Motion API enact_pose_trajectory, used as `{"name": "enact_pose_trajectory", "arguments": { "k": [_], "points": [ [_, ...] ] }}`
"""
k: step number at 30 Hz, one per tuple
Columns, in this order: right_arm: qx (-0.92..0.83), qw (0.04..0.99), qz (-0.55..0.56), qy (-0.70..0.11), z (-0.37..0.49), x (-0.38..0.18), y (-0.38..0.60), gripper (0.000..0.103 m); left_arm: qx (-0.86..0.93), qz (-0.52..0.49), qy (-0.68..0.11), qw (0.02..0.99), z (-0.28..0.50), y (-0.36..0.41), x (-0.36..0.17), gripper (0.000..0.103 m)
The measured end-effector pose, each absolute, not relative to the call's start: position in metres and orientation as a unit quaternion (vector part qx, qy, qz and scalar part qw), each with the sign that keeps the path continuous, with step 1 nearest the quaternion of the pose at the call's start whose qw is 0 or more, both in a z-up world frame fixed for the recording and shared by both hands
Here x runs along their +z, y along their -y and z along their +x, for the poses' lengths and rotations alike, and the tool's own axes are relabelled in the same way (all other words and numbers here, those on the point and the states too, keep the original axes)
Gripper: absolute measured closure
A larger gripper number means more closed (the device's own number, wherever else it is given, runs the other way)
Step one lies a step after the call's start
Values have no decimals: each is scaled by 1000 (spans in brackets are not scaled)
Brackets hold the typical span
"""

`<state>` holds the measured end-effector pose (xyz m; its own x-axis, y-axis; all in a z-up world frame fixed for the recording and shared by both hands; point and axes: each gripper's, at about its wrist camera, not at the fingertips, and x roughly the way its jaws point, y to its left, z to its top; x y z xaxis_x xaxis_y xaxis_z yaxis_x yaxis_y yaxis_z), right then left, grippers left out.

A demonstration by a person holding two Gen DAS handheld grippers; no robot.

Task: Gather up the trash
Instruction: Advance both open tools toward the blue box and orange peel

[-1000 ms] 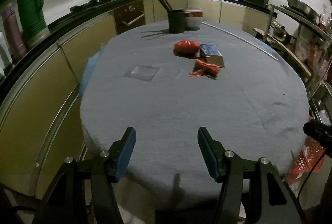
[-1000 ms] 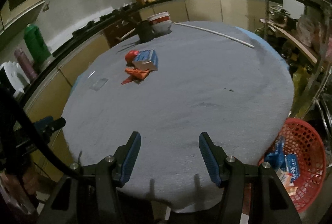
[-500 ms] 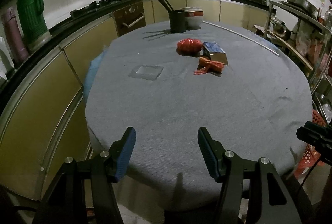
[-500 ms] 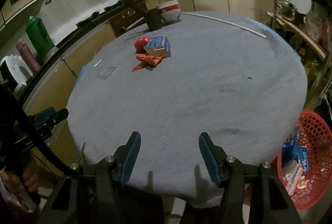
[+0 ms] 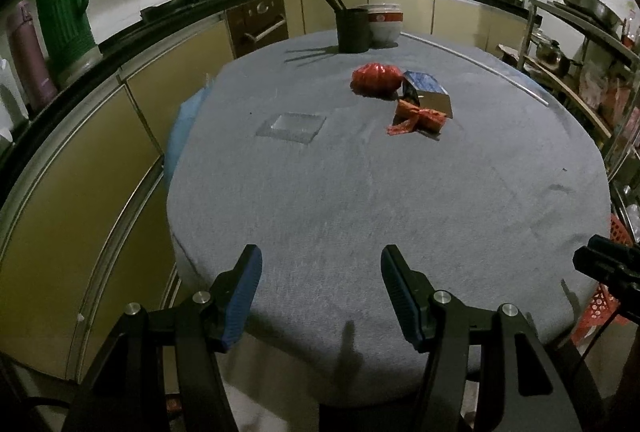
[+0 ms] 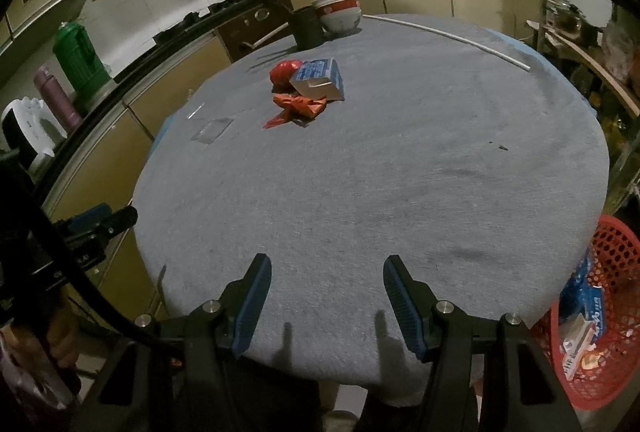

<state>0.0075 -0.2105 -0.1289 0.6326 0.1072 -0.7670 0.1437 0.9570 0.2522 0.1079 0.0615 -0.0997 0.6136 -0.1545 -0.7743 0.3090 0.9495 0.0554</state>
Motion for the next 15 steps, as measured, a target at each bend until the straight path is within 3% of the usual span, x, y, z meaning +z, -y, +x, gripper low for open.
{"name": "enact_pose_trajectory", "arguments": {
  "k": [15],
  "points": [
    [-9, 888, 164, -429, 13, -136, 219, 40, -135, 114, -430, 885, 111, -45, -107, 40]
  ]
}}
